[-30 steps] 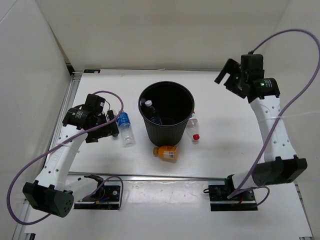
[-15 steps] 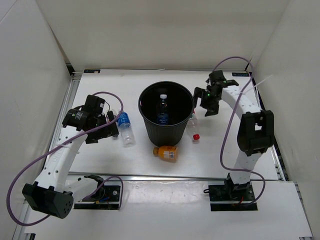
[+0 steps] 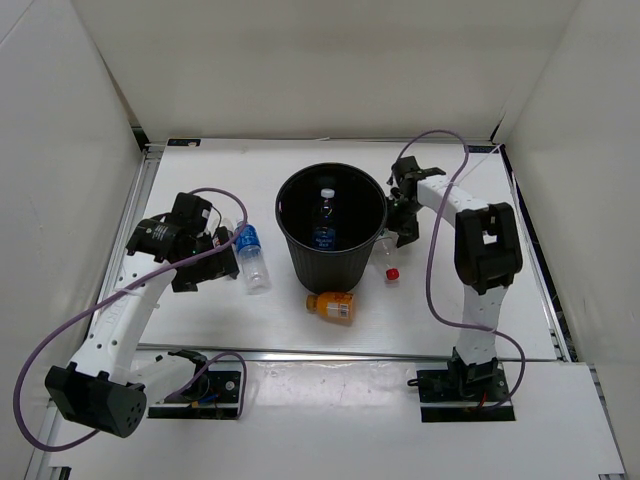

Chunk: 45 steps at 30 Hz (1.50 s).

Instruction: Put the plastic bottles in the bin

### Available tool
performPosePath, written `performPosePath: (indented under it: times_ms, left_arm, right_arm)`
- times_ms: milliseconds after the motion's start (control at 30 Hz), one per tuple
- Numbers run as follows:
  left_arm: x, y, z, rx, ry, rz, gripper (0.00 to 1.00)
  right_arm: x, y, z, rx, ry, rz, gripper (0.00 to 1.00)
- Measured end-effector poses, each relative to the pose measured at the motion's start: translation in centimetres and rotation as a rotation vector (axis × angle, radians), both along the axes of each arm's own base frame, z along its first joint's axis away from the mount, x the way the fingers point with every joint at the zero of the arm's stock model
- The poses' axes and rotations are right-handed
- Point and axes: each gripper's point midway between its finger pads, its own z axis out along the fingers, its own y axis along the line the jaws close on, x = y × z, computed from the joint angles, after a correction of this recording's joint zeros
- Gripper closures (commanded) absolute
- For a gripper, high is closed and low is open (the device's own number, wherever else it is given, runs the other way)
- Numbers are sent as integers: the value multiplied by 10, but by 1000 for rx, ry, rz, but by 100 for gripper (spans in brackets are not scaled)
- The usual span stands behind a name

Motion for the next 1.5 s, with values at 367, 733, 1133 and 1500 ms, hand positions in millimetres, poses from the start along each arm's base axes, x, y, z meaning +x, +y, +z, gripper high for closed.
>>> performPosePath:
  times_ms: [367,733,1133,1500]
  left_arm:
    - [-4,0,-4,-6,22,16,0]
    - [0,-2,-4,-14,5,18,0]
    - [6,-7,-8,-28,7,-1,0]
    - [7,-18,-10,-79,12,-32,0]
  right_arm:
    - [-18,-41,4,-37,30,-154,67]
    - [17,-53,313,295,-675,-297,70]
    - [-38,68,396,609,-740,31,68]
    - [-16,103,358,507,-709,108,0]
